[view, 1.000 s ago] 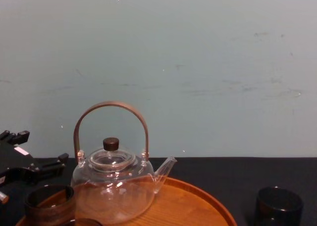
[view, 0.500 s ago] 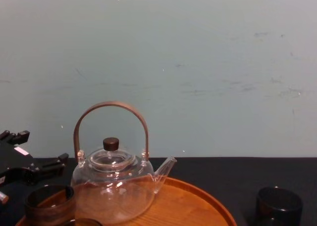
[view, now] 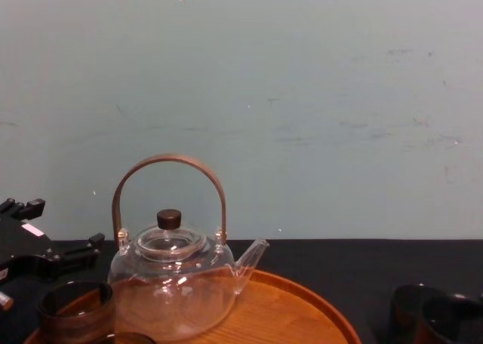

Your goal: Pick up the glass from the table and place it on the tray.

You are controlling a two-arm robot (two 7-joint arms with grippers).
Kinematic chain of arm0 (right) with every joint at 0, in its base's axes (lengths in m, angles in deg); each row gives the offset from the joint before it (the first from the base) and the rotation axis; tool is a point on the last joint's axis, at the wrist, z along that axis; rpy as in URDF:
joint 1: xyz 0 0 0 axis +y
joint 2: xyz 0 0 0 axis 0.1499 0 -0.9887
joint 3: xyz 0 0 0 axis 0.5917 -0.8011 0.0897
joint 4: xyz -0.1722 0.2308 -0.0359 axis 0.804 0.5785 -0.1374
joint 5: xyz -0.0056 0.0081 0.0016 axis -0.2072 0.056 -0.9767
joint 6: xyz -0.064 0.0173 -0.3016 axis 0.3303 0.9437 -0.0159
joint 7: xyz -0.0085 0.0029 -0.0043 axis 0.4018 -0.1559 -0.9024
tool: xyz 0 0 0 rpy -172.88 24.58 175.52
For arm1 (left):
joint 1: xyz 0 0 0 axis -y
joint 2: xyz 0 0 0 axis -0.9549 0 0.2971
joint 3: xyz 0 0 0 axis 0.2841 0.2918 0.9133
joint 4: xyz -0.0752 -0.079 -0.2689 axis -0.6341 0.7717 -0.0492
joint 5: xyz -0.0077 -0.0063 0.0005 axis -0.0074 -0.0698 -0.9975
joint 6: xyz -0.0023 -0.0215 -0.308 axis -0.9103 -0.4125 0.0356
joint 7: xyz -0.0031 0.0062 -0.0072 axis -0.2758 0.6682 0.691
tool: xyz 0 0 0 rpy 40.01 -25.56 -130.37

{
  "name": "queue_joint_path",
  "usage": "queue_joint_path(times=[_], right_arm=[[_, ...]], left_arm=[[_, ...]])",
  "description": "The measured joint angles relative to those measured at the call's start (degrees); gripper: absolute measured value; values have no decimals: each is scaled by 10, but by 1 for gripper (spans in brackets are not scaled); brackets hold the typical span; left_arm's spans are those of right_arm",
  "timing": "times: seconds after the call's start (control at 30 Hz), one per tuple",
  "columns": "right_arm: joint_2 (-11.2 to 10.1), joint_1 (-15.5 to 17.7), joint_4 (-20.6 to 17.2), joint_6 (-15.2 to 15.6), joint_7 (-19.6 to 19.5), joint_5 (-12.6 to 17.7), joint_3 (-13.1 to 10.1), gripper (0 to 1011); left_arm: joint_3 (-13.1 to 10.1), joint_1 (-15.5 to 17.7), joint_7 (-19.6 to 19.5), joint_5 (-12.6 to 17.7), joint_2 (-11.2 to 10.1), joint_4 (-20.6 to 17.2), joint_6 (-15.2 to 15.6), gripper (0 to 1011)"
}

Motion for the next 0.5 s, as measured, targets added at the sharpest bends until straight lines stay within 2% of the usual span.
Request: queue_joint_path(times=[0.2,0.5], right_arm=[[10,-22,1,0,1,-6,12,918],[39,-64,15,-8,13,-21,46,918]], left_arm=[[0,0,0,0,0,0,0,1002],[0,0,0,0,0,0,0,1001]])
